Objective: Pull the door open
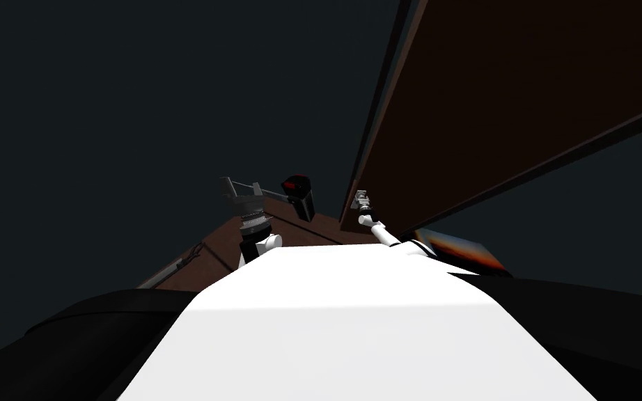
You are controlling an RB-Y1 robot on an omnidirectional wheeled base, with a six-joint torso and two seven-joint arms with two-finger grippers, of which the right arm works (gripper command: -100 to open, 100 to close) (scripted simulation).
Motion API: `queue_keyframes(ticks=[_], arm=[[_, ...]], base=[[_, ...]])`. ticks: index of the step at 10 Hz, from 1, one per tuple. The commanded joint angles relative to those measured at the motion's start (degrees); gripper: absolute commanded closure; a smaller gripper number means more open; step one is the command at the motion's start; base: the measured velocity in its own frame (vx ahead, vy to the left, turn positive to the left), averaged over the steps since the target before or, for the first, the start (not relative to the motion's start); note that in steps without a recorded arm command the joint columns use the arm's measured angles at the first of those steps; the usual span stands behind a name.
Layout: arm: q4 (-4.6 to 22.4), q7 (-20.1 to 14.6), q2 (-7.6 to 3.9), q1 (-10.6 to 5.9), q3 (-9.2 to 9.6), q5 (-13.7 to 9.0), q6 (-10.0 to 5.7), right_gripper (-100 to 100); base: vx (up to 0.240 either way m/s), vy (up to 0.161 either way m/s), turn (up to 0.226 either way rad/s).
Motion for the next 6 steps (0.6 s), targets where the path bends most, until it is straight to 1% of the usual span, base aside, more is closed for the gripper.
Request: queue_keyframes(ticks=[1,6], arm=[[-0.13,0.26,0.09,0.05,-0.03,0.0,0.13,100],[-0.13,0.26,0.09,0.05,-0.03,0.0,0.13,100]], base=[[-0.007,-0.001,-0.025],[-0.006,-0.002,0.0]])
